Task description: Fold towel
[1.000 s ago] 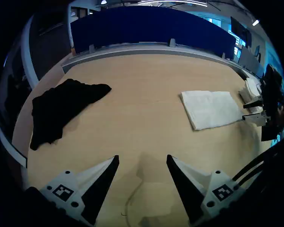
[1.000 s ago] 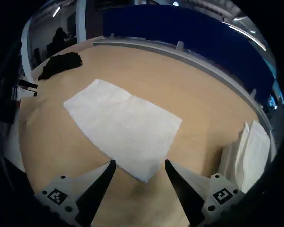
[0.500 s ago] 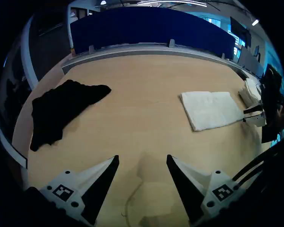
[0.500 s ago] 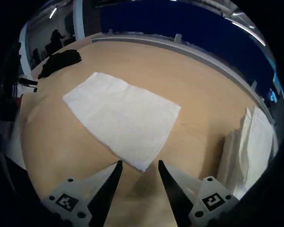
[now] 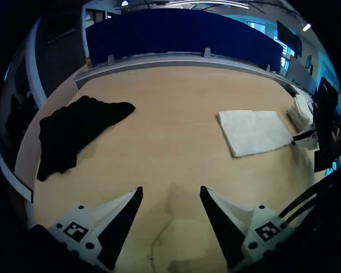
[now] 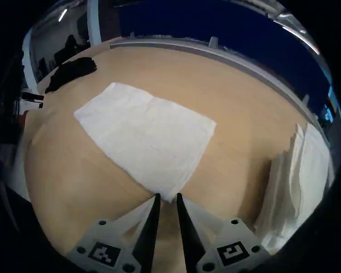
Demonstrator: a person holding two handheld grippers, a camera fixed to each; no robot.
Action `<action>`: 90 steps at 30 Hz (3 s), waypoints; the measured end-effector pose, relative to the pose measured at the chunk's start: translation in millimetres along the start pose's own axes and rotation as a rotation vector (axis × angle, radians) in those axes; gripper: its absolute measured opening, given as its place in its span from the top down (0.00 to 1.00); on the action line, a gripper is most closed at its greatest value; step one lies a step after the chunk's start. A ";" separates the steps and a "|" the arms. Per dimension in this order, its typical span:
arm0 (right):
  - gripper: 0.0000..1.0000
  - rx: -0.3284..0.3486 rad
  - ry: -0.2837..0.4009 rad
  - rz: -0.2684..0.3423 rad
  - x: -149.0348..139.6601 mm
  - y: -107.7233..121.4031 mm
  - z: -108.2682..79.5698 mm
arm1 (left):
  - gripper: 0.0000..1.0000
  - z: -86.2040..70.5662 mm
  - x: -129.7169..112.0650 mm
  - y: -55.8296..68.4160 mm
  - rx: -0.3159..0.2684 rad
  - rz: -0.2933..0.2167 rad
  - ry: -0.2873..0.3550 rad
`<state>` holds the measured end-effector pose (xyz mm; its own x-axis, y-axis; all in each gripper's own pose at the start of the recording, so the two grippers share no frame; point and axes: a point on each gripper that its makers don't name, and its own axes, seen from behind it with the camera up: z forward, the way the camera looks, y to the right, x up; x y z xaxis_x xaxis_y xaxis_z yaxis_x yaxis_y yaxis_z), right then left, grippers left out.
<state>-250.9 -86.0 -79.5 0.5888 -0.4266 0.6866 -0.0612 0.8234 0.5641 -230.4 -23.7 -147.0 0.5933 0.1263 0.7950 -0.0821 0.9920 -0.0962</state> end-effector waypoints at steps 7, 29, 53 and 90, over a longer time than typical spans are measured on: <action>0.91 -0.002 -0.010 -0.013 -3.2 1.4 1.3 | 0.07 0.0 0.9 1.2 -0.001 0.005 0.003; 0.96 -0.018 0.073 -0.039 31.1 4.5 -16.1 | 0.07 -1.8 1.2 2.2 0.000 0.004 0.008; 0.96 0.005 0.212 -0.119 121.7 -9.5 -38.9 | 0.07 -5.0 5.8 -2.8 0.003 0.000 0.020; 0.95 0.292 0.104 -0.336 155.2 -200.7 83.8 | 0.07 -31.2 7.8 -19.0 0.054 -0.116 0.085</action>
<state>-214.7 -348.8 -47.7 0.6920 -0.5996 0.4020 -0.0689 0.4996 0.8635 -199.3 -41.4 -157.6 0.6669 0.0131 0.7450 -0.0503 0.9984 0.0274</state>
